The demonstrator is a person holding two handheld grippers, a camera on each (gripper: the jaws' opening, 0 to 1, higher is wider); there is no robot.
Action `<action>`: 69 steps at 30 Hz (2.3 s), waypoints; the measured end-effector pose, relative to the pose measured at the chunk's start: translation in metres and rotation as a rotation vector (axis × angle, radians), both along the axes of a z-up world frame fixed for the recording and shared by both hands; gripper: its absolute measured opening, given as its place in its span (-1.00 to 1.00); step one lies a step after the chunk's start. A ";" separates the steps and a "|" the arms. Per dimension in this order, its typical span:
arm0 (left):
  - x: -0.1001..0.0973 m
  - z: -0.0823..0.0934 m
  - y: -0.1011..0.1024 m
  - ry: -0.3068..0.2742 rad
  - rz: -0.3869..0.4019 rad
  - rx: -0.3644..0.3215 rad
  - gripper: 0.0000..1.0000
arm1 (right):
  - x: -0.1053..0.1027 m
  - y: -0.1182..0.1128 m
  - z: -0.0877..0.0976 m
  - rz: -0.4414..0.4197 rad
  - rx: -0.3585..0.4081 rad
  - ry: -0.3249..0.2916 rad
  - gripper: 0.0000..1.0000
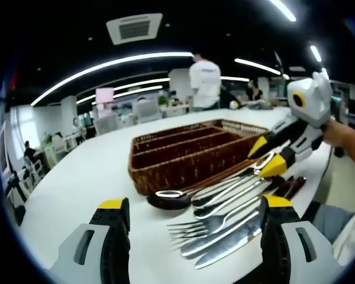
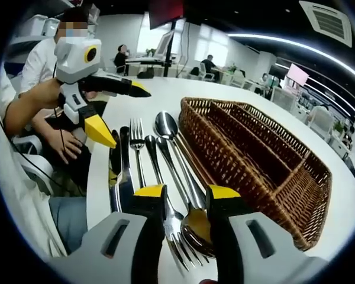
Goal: Arrange the knives, forks, and spoons in their matching storage slots by inserting each utensil handle-first until every utensil is classified and aligned in the correct compartment
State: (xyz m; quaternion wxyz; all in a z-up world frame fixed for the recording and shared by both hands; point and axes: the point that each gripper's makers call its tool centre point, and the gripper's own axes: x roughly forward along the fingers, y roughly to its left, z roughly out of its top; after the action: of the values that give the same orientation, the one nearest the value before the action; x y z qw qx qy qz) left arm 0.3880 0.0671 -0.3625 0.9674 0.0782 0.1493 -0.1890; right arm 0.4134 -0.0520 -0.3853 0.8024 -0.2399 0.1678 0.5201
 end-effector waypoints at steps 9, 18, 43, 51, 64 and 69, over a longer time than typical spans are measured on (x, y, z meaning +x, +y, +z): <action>0.000 0.001 0.004 -0.001 0.007 -0.002 0.84 | 0.001 0.006 0.001 0.024 -0.006 0.007 -0.54; 0.001 0.000 0.004 0.002 0.002 -0.003 0.83 | 0.004 0.009 -0.004 0.038 -0.023 0.012 -0.60; -0.006 0.000 0.001 0.001 0.007 0.004 0.82 | 0.009 0.016 -0.011 0.067 -0.039 0.027 -0.68; -0.011 -0.003 0.002 0.005 0.010 0.005 0.82 | 0.008 0.020 -0.014 0.088 -0.050 0.033 -0.72; -0.012 -0.003 0.006 0.006 0.013 0.006 0.82 | 0.004 0.024 -0.018 0.112 -0.056 0.070 -0.79; -0.013 -0.002 0.006 0.003 0.013 0.005 0.82 | 0.003 0.023 -0.019 0.114 -0.061 0.080 -0.81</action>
State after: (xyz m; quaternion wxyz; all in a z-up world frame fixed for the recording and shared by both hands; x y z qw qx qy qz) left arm 0.3751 0.0726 -0.3645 0.9682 0.0794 0.1519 -0.1823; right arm 0.4164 -0.0286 -0.4045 0.7564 -0.2525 0.2016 0.5687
